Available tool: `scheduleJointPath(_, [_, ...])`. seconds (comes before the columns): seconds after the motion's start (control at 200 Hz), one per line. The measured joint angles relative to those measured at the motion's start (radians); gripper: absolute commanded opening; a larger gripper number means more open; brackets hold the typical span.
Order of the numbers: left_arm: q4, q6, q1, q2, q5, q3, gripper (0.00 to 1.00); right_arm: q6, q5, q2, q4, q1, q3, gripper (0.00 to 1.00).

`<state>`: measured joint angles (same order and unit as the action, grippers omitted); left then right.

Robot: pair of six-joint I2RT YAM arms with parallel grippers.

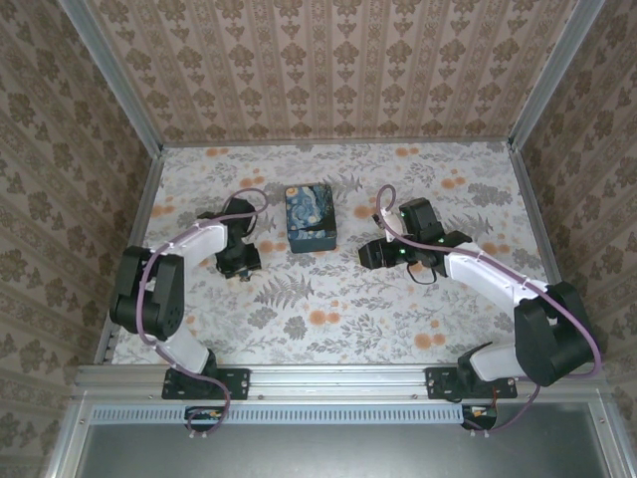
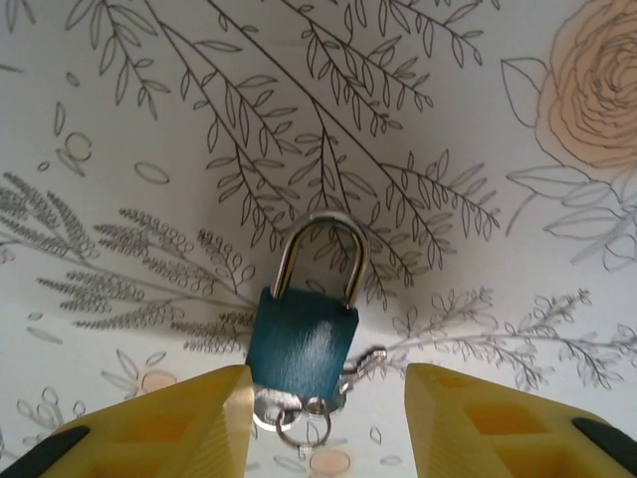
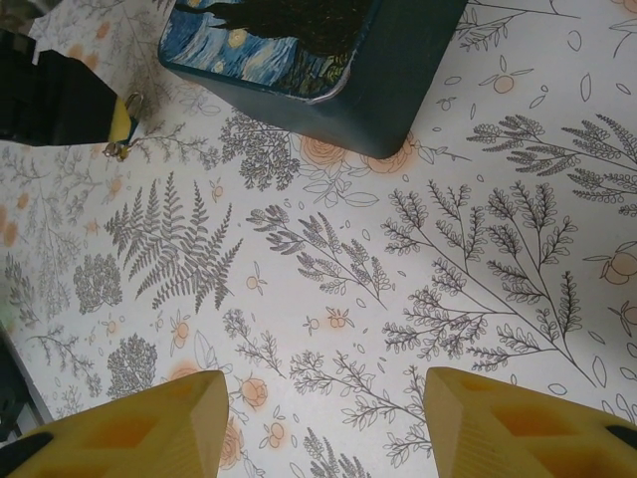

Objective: Unlock a padlock with a key

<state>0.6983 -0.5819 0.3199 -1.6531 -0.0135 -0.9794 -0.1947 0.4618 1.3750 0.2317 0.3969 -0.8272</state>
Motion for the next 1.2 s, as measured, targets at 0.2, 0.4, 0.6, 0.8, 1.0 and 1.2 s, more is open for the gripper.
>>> scheduleJointPath(0.2, [-0.006, 0.029, 0.000, -0.018, -0.023, -0.007, 0.41, -0.011, 0.017, -0.002, -0.002, -0.007, 0.000, 0.55])
scheduleJointPath(0.4, [-0.006, 0.046, -0.001, -0.026, -0.045, -0.008, 0.42, -0.019, 0.026, -0.002, -0.008, -0.011, 0.000, 0.55])
scheduleJointPath(0.6, [-0.006, 0.061, -0.003, -0.031, -0.051, -0.008, 0.45, -0.023, 0.026, -0.002, -0.010, -0.011, 0.000, 0.55])
scheduleJointPath(0.8, [-0.016, 0.082, -0.014, -0.031, -0.050, -0.008, 0.37, -0.026, 0.040, -0.003, -0.018, -0.011, 0.000, 0.55])
scheduleJointPath(1.0, [-0.039, 0.093, -0.014, -0.034, -0.043, -0.008, 0.34, -0.029, 0.041, -0.027, -0.018, -0.011, 0.000, 0.55])
scheduleJointPath(1.2, [-0.061, 0.096, -0.021, -0.047, -0.015, -0.002, 0.32, -0.042, 0.044, -0.032, -0.018, -0.012, 0.000, 0.56])
